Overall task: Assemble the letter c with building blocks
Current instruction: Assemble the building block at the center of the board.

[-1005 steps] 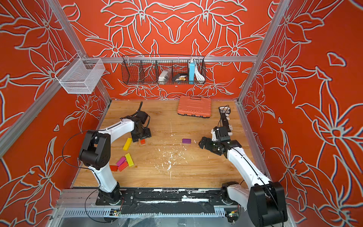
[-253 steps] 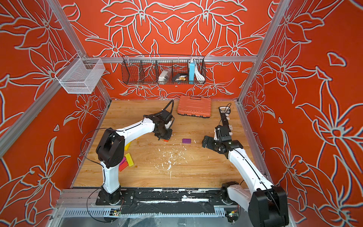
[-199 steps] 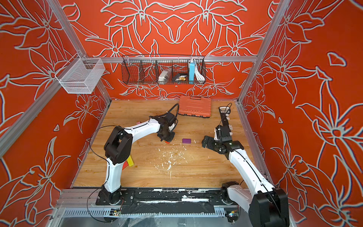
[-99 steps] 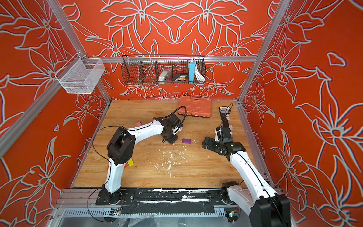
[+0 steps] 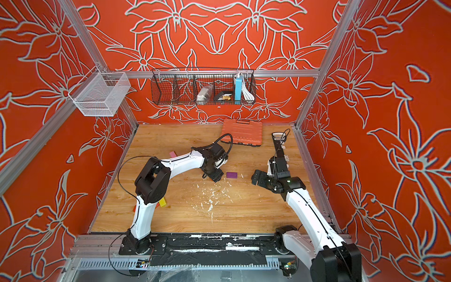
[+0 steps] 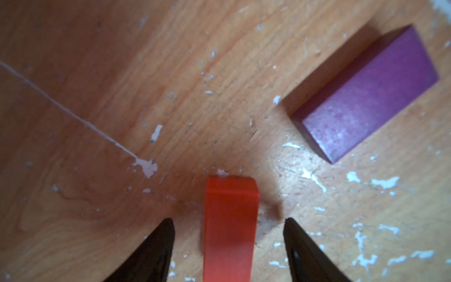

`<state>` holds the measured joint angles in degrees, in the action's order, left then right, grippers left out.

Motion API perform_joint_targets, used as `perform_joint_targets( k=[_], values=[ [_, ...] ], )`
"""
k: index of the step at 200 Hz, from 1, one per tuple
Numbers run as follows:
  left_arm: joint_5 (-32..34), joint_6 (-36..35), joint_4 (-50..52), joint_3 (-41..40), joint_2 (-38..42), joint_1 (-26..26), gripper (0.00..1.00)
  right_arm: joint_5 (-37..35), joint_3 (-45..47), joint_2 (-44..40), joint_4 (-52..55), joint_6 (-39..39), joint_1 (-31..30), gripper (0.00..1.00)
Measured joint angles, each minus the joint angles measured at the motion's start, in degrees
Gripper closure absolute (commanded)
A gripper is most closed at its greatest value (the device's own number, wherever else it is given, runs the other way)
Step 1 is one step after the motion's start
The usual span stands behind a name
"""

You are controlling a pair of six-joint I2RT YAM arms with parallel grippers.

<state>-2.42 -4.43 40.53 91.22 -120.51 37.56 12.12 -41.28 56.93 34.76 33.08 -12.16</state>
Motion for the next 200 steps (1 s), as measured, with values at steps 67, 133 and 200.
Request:
perform_joint_targets(
  k=[67,133,200],
  values=[
    [-8.13,29.81,-8.90,-10.64,17.44,-0.76,0.02,0.61,0.48,0.63,-0.57,0.02,0.00,0.02],
    [-17.27,54.03,-21.70,-20.68,16.02,0.02,0.02,1.05,0.68,2.27,-0.94,0.00,0.00,0.02],
    [-18.32,60.26,-25.24,-19.89,13.42,1.31,0.02,1.03,0.68,2.71,-0.94,-0.02,0.00,0.02]
  ],
)
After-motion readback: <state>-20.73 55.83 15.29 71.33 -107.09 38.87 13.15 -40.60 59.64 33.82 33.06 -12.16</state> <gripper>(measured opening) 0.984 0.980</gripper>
